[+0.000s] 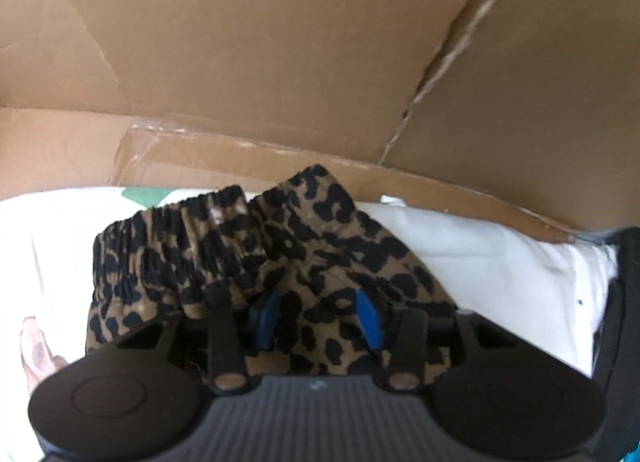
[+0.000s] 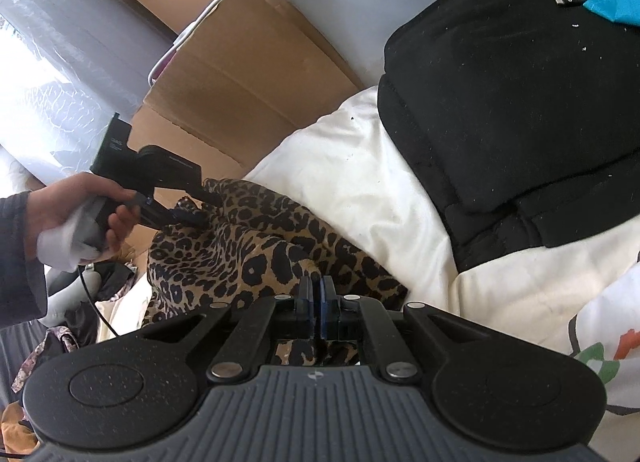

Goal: Fold clothes

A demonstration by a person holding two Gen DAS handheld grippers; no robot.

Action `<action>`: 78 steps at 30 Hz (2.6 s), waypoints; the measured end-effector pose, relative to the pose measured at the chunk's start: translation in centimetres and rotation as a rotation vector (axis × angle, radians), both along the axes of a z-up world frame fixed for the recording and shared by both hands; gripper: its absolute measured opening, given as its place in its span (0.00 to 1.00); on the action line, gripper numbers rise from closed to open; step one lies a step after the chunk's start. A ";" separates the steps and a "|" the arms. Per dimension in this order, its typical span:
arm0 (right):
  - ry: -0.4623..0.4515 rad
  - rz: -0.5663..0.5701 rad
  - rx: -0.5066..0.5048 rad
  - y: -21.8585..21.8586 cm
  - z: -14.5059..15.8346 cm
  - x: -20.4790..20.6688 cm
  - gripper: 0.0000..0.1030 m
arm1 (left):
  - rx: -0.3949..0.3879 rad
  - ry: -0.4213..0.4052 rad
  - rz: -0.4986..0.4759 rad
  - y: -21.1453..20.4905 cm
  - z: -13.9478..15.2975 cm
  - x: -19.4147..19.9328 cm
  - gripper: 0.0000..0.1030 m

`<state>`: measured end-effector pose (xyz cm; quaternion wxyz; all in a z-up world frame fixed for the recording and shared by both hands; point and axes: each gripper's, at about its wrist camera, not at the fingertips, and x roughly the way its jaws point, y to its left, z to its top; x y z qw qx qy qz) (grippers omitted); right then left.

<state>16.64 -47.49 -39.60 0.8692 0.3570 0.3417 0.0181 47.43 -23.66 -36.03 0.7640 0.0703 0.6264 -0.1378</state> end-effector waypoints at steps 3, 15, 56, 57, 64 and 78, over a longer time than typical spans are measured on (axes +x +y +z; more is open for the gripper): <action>0.005 0.004 -0.003 0.2 -0.2 -0.1 0.00 | 0.019 -0.001 0.005 -0.3 -0.3 -0.1 0.45; -0.008 0.006 -0.017 0.7 0.2 -0.5 0.00 | 0.009 0.052 0.033 1.5 0.6 1.0 0.01; 0.043 -0.004 -0.064 -0.1 -2.3 1.5 0.28 | -0.160 -0.047 -0.065 0.0 5.8 -0.4 0.00; 0.044 0.001 -0.058 -0.1 -2.4 1.6 0.15 | -0.164 -0.047 -0.064 0.1 5.9 -0.4 0.00; 0.031 -0.016 -0.065 0.1 -1.3 1.2 0.01 | -0.215 -0.059 -0.072 0.4 7.0 -0.8 0.00; 0.039 -0.110 -0.021 -1.5 -0.8 -0.7 0.01 | -0.236 -0.035 -0.085 -2.2 5.0 -0.7 0.00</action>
